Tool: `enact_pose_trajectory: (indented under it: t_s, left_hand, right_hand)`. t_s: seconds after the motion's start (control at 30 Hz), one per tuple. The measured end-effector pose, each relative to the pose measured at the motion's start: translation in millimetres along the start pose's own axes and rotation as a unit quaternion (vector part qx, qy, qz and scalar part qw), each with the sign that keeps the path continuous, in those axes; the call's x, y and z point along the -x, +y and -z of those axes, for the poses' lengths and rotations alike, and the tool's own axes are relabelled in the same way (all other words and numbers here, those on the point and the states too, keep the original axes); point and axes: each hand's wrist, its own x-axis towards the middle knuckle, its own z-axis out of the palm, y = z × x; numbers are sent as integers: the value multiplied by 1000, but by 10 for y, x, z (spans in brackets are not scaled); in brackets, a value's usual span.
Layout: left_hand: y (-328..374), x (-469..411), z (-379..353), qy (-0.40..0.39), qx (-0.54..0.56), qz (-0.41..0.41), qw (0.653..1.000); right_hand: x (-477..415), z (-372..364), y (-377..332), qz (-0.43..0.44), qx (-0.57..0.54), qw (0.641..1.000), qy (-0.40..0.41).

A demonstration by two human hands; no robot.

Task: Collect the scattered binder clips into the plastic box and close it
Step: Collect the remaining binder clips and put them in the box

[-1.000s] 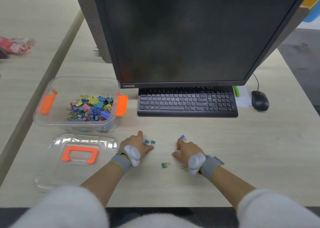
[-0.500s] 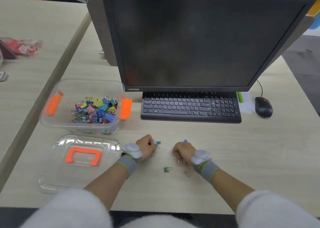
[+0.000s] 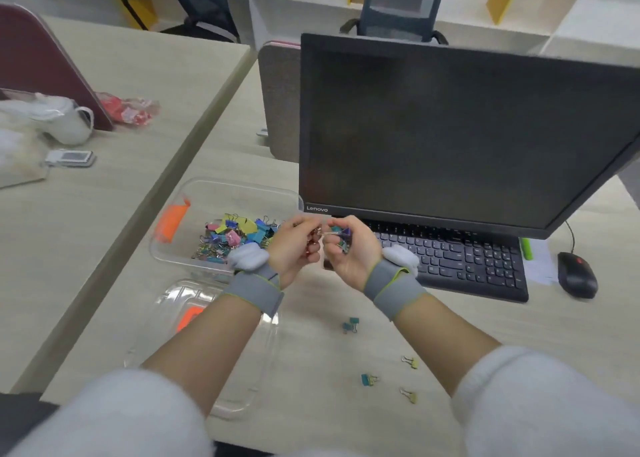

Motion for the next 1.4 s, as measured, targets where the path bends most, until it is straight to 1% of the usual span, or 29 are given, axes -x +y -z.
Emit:
enact_pose_trajectory:
  t_s: [0.13,0.2,0.3,0.37,0.47,0.63,0.8,1.0,1.13,1.23,1.4]
  left_hand:
    - [326,-108,364,42,26,-23,998]
    - [442,-154,553,59,22,-11,998]
    - [510,-204,774,65,2,25,998]
    - [523,-249,901,67,-11,44,997]
    - [494,-297,985,92,-32,70,993]
    - [468,-348,1043,97,-143,91,981]
    - [465,-353,1029,84,-154,92,980]
    - [493,-338,971,89,-183,68,977]
    - [549,-309,798,78,-213,24,974]
    - [554,-275,593,51,-221,-20,974]
    - [472,-202,211,19,-235,-77,969]
  right_hand:
    - [-215,-468,91,57,128,990,-9]
    - [-342,-690,185,38,154,987,-8]
    - [-505,-887,278,33,211,977,19]
    - [-583,-983,344,32,224,973,38]
    - [-640,-995,384,21,249,967,55]
    - [-701,-901,372,-33,344,937,58]
    - [-625,-887,383,-41,353,934,46]
    - [-529,-801,307,-20,314,949,20]
    - [-448,-664,226,11,281,960,6]
    - [-377,-516,136,34,273,961,-3]
    - [-231,-180,-61,61,277,959,15]
